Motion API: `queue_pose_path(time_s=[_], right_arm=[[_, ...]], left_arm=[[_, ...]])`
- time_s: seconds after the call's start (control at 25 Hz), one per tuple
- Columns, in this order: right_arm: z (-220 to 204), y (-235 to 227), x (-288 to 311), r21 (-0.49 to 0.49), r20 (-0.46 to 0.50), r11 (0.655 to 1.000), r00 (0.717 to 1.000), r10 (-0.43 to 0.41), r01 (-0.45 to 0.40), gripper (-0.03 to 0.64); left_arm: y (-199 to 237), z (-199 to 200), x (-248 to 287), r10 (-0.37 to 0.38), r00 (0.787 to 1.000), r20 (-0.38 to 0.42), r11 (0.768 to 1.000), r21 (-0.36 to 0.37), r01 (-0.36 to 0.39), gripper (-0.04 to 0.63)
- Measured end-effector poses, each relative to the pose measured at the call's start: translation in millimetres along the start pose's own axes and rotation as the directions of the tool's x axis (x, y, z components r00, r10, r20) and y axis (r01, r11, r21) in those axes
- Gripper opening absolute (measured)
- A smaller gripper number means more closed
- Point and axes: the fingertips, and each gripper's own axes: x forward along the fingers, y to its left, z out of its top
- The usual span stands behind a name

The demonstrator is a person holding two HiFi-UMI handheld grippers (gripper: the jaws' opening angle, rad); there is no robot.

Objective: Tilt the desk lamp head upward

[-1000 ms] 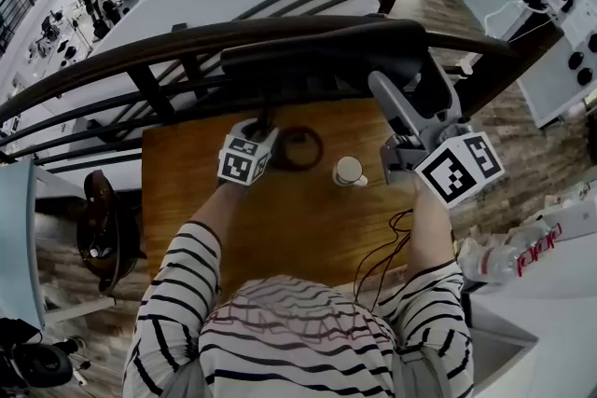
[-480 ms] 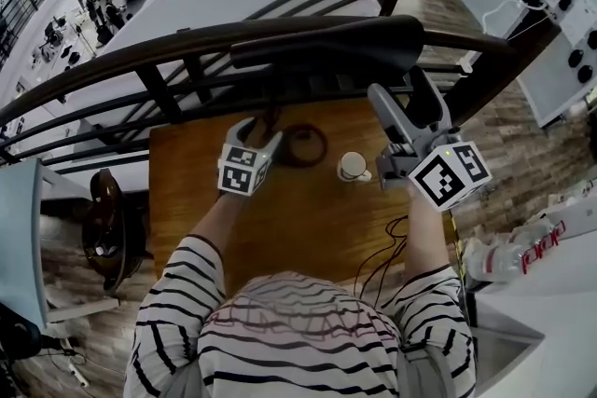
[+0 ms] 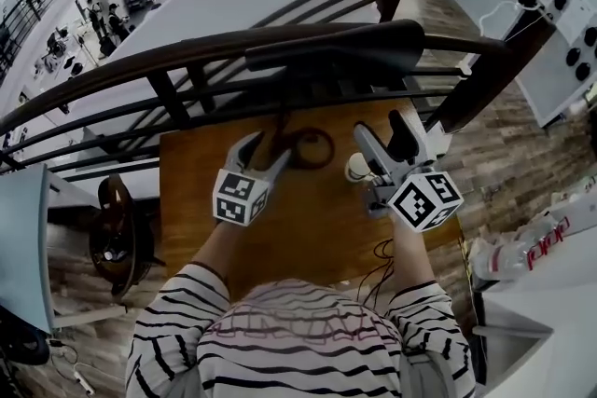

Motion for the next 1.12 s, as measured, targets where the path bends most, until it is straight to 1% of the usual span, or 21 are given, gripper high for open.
queue_pose_path(time_s=[0.2, 0.44, 0.52, 0.64, 0.72, 0.88, 1.12], right_arm=[[-31, 14, -14, 0.035, -0.031, 0.998, 0.998, -0.051, 0.052, 0.383], [-73, 42, -33, 0.092, -0.060, 0.990, 0.993, -0.098, 0.103, 0.353], [-87, 51, -39, 0.108, -0.070, 0.987, 0.991, -0.112, 0.119, 0.340], [-105, 60, -51, 0.122, -0.080, 0.981, 0.986, -0.144, 0.153, 0.302], [-113, 64, -58, 0.125, -0.087, 0.976, 0.982, -0.168, 0.178, 0.282], [-126, 71, -70, 0.130, -0.088, 0.965, 0.972, -0.217, 0.227, 0.236], [-145, 89, -82, 0.146, -0.103, 0.950, 0.959, -0.262, 0.275, 0.159]], left_arm=[[-3, 16, -35, -0.011, 0.998, 0.064, 1.000, -0.002, 0.011, 0.264], [-3, 14, -82, -0.014, 0.994, 0.106, 1.000, -0.018, 0.016, 0.252], [-5, 10, -95, -0.022, 0.994, 0.110, 1.000, -0.018, 0.024, 0.238], [-12, 4, -111, -0.048, 0.993, 0.106, 0.999, 0.000, 0.049, 0.201], [-16, 0, -120, -0.065, 0.992, 0.104, 0.998, 0.010, 0.064, 0.189], [-21, -5, -133, -0.088, 0.990, 0.111, 0.996, 0.013, 0.087, 0.126], [-28, -11, -154, -0.133, 0.987, 0.090, 0.991, 0.032, 0.130, 0.089]])
